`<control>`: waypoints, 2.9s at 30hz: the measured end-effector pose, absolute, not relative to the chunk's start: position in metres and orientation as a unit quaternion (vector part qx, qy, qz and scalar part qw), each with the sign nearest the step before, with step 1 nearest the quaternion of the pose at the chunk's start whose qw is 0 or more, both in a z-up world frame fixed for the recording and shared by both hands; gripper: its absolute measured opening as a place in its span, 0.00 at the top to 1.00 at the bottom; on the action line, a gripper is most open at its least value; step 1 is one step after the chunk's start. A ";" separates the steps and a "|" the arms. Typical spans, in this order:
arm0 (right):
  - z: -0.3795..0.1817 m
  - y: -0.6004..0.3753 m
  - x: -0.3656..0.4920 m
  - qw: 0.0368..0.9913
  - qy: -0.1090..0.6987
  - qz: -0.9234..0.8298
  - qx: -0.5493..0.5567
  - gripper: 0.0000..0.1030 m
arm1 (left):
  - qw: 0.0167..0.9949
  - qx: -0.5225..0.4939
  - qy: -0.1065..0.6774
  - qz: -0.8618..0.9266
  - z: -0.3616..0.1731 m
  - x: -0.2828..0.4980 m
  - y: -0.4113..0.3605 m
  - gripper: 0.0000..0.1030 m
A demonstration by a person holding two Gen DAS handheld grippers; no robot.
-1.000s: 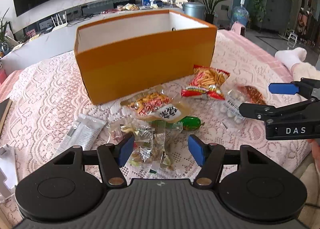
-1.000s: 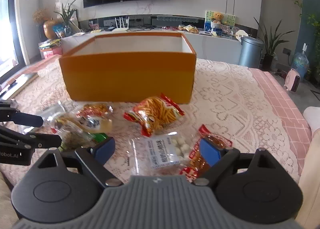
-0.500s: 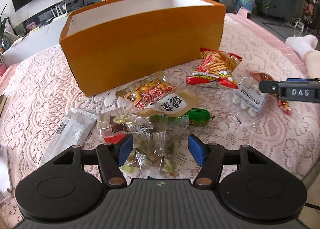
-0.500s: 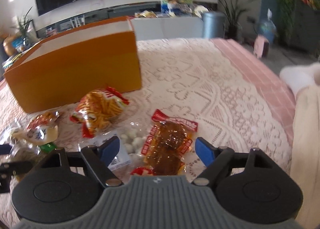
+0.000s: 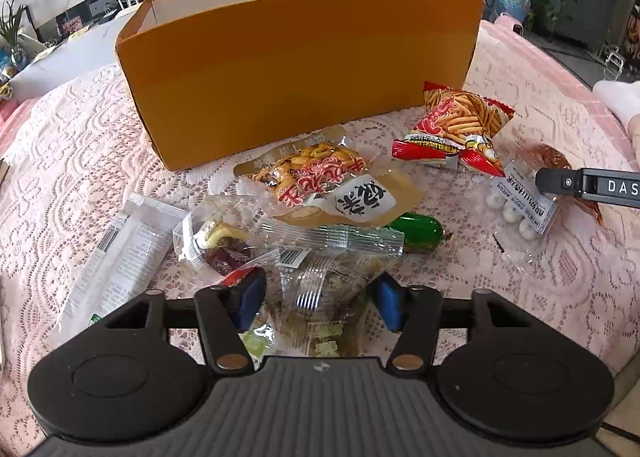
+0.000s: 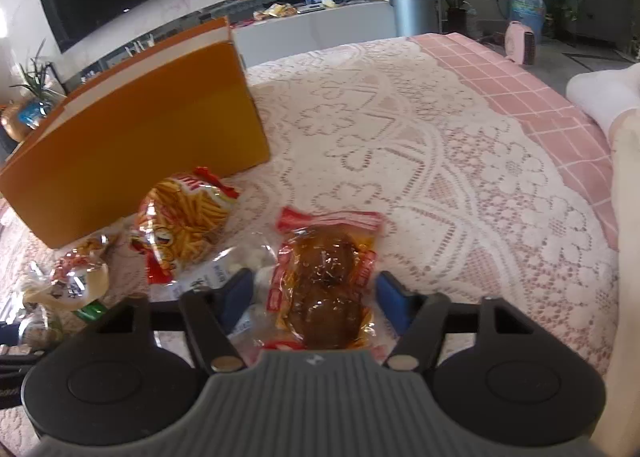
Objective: Organize snacks
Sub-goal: 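Grasp the braised-egg pack with the right tool while the left tool grasps a clear snack bag, then carry both held packs over the orange box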
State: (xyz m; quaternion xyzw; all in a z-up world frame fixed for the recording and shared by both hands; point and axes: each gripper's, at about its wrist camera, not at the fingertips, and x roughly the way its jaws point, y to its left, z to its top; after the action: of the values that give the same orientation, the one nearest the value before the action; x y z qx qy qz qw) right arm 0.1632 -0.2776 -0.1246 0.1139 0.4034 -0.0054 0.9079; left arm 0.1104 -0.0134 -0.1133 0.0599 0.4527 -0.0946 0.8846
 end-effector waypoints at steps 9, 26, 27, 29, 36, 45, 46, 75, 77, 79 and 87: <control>-0.115 -0.276 0.155 0.915 0.391 -0.004 0.105 0.56 | 0.885 0.045 0.455 -0.090 -0.103 0.105 -0.011 0.53; -0.072 -0.248 0.116 0.945 0.327 0.009 0.016 0.63 | 0.900 0.049 0.428 -0.074 -0.061 0.076 -0.006 0.56; -0.069 -0.247 0.114 0.946 0.323 0.009 0.013 0.63 | 0.901 0.049 0.426 -0.073 -0.059 0.075 -0.006 0.56; -0.061 -0.245 0.110 0.949 0.315 0.016 0.013 0.63 | 0.903 0.048 0.420 -0.072 -0.053 0.071 -0.005 0.56; -0.029 -0.232 0.098 0.956 0.289 0.050 0.019 0.63 | 0.914 0.054 0.397 -0.065 -0.031 0.066 -0.004 0.56; 0.016 -0.214 0.101 0.958 0.269 0.101 0.002 0.63 | 0.928 0.062 0.362 -0.067 0.009 0.075 0.001 0.56; 0.021 -0.212 0.103 0.958 0.268 0.107 0.000 0.63 | 0.929 0.060 0.358 -0.069 0.015 0.078 0.003 0.56; 0.055 -0.155 0.327 0.913 0.358 0.189 -0.054 0.62 | 0.906 0.106 0.394 -0.110 0.023 0.256 0.008 0.57; 0.040 -0.155 0.347 0.902 0.385 0.187 -0.057 0.62 | 0.899 0.114 0.409 -0.109 0.007 0.270 0.006 0.56; 0.023 -0.155 0.366 0.892 0.410 0.183 -0.059 0.62 | 0.892 0.128 0.418 -0.111 -0.005 0.281 0.006 0.56; -0.029 -0.146 0.422 0.849 0.493 0.168 -0.089 0.62 | 0.859 0.193 0.464 -0.095 -0.043 0.317 -0.011 0.56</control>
State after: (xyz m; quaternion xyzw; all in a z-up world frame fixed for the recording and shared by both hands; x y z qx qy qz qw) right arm 0.4216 -0.1464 -0.0295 -0.0891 0.4927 0.1684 0.8491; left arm 0.3175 -0.0113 -0.0428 0.1932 0.4638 -0.0947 0.8594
